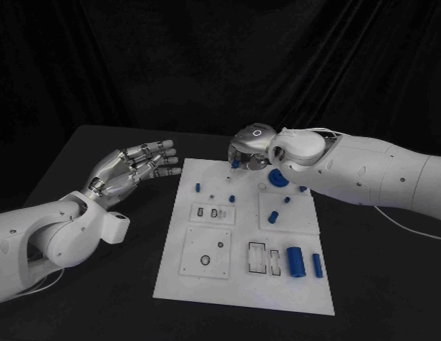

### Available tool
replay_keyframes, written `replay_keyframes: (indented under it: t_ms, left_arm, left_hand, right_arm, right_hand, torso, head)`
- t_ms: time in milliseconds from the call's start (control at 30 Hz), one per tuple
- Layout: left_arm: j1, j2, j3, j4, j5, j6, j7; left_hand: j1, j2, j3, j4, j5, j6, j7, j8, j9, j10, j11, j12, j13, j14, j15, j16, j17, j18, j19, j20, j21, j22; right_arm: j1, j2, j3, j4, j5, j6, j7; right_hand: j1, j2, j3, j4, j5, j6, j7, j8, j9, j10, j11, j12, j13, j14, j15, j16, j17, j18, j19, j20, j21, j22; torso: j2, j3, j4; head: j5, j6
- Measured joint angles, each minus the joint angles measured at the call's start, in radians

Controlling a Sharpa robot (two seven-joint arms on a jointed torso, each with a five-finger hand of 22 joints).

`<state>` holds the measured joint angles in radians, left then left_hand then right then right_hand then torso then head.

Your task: Assemble the parts on the task board

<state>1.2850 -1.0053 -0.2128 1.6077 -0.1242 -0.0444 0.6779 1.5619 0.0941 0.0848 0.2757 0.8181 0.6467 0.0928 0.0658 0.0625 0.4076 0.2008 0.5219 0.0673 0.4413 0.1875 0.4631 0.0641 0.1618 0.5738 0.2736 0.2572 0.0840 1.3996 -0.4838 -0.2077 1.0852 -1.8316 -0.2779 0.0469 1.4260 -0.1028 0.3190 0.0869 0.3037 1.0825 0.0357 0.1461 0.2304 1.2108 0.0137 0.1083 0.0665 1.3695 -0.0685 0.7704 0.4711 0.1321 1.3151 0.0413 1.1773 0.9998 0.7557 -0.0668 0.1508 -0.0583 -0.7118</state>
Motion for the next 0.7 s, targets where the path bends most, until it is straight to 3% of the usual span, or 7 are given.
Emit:
replay_keyframes:
  t_ms: [333,700]
  left_arm:
    - [0.0,0.004,0.0,-0.001,0.0,0.003,0.0]
    - [0.0,0.006,0.0,-0.004,0.0,0.01,0.0]
  left_hand:
    - [0.0,0.0,0.0,0.0,0.0,0.0,0.0,0.0,0.0,-0.001,0.0,0.0,0.0,-0.004,-0.004,0.0,0.0,0.0,0.0,0.0,0.0,0.0]
    - [0.0,0.0,0.003,-0.003,0.0,0.0,0.0,0.0,0.0,-0.004,0.003,0.0,0.0,-0.007,0.0,0.0,0.0,0.0,0.0,0.0,0.0,-0.001]
  right_arm:
    - [-0.004,0.015,0.001,-0.026,0.003,0.0,0.001]
    - [-0.008,0.025,0.005,-0.047,0.005,0.002,0.0]
  right_hand:
    - [0.0,0.0,0.0,0.0,-0.003,-0.003,0.003,0.0,0.0,-0.004,0.004,-0.009,0.0,-0.003,0.003,0.0,0.001,0.0,-0.004,0.004,0.0,0.003]
    - [-0.003,-0.005,0.01,0.004,-0.003,-0.014,0.014,-0.007,0.0,-0.017,0.009,-0.035,-0.001,-0.02,0.005,0.0,0.003,0.0,-0.022,0.007,-0.013,-0.001]
  torso:
    - [0.007,-0.0005,0.0057]
    - [0.011,-0.0007,0.0083]
  head:
    - [-0.014,0.007]
    - [-0.015,0.007]
